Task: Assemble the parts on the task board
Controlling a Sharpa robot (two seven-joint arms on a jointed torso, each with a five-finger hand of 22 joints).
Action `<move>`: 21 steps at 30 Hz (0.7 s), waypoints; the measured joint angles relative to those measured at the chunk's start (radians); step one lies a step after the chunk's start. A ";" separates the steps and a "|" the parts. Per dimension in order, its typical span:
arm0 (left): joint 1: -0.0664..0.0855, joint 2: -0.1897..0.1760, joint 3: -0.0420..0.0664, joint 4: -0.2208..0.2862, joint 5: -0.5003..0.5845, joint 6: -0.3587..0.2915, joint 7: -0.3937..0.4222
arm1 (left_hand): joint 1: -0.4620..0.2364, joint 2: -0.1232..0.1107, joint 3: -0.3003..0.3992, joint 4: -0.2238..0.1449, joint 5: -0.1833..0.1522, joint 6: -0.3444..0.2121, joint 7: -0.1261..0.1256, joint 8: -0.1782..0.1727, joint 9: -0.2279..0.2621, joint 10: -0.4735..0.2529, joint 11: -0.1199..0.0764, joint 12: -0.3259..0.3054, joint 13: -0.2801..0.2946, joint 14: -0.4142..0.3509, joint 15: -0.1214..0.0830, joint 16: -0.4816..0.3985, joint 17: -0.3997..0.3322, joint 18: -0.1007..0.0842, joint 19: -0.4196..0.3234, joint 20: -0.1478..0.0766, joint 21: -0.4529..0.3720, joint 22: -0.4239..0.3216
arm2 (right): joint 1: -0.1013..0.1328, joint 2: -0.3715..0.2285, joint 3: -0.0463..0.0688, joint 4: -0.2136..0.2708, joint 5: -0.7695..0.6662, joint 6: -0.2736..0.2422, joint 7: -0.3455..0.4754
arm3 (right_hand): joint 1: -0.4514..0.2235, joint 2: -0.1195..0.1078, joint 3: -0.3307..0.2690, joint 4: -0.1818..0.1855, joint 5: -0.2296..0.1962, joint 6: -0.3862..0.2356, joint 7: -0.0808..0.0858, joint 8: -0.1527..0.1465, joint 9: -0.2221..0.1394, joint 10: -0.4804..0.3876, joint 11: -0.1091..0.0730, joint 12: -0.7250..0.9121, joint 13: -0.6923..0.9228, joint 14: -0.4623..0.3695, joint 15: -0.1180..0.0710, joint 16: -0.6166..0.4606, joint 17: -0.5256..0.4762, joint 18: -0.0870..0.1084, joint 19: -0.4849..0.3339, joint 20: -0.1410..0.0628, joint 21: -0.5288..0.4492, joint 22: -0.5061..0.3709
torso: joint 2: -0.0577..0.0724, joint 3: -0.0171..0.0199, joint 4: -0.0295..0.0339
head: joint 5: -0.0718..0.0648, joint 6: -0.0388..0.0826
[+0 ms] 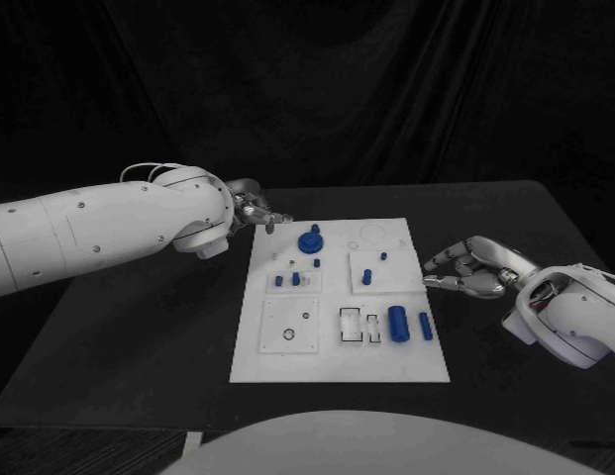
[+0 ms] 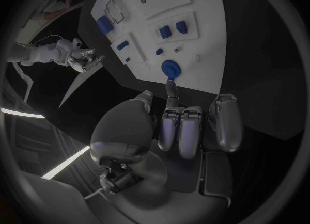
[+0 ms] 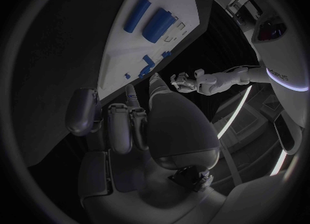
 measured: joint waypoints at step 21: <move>-0.043 0.018 -0.001 0.002 -0.001 0.161 -0.125 | 0.060 0.002 -0.014 -0.008 0.012 -0.007 0.000 -0.017 -0.014 0.000 0.000 0.000 0.000 0.000 0.000 0.000 0.000 0.000 0.000 0.000 -0.004 0.000 | 0.000 -0.005 0.000 0.007 0.001 -0.003 0.003 | 0.000 0.000 -0.003 0.003 0.000 0.000 0.000 -0.005 -0.001 0.000 0.000 0.000 0.000 0.000 0.000 0.000 0.000 0.000 0.000 0.000 0.000 0.001 | -0.001 -0.0010 0.0013 | 0.008 0.000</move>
